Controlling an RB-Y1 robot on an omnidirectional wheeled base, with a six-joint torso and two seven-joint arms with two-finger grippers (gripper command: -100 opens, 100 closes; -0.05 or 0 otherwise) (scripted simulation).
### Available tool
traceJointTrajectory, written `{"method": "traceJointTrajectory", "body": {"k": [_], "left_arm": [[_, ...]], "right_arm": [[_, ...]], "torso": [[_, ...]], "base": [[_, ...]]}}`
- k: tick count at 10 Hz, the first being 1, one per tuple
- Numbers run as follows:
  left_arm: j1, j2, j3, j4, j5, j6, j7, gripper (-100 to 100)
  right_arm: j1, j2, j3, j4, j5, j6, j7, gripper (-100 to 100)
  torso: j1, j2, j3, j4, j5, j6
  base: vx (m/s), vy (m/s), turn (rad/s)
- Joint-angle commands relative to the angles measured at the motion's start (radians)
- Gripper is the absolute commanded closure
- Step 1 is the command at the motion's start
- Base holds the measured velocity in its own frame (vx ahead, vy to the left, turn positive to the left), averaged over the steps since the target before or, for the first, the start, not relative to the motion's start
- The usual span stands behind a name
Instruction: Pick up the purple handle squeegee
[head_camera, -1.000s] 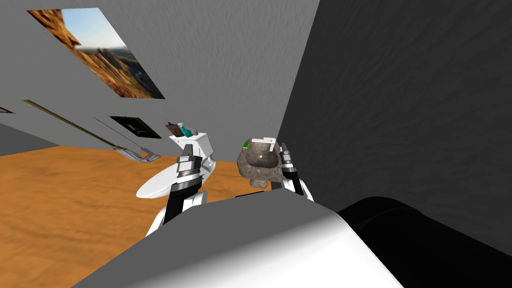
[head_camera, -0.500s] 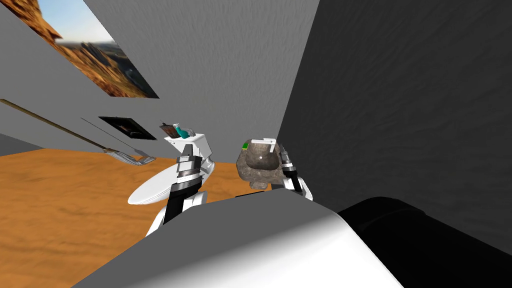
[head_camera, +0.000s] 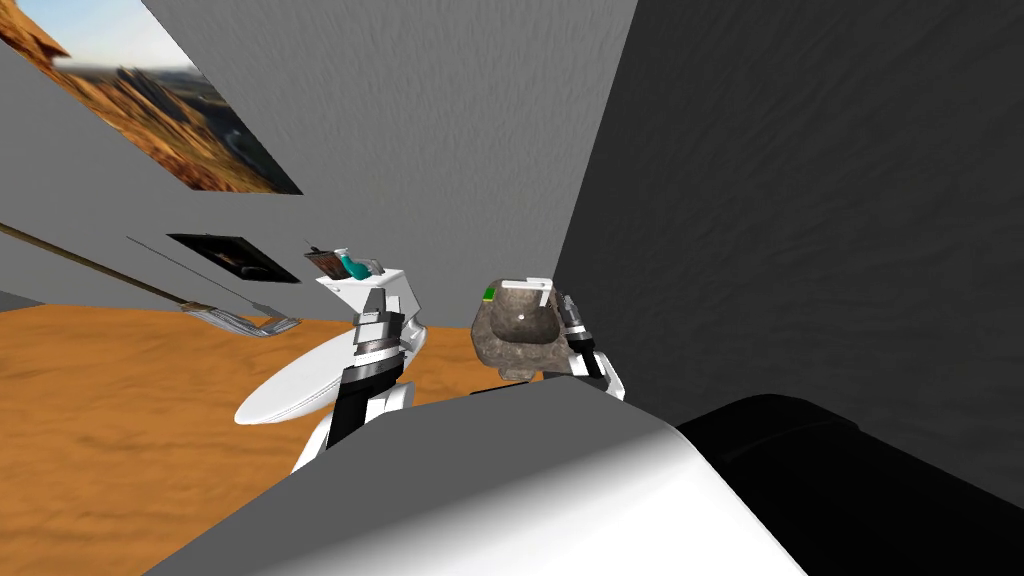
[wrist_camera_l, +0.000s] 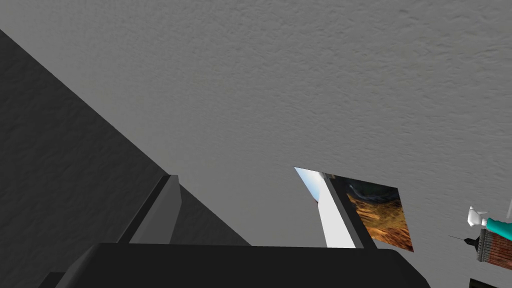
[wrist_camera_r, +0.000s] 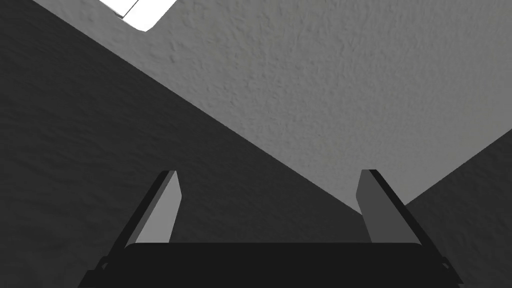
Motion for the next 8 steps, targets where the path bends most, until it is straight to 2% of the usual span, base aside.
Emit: {"method": "traceJointTrajectory", "body": {"k": [1,8], "left_arm": [[0.0,0.0,0.0,0.0,0.0,0.0,0.0,0],[0.0,0.0,0.0,0.0,0.0,0.0,0.0,0]], "right_arm": [[-0.008,0.0,-0.019,0.038,0.033,-0.01,0.044,-100],[-0.038,-0.014,-0.091,0.195,0.154,-0.004,0.194,-100]], "torso": [[0.0,0.0,0.0,0.0,0.0,0.0],[0.0,0.002,0.001,0.0,0.0,0.0]], "base": [[0.034,0.01,-0.049],[0.019,0.016,-0.05]]}}
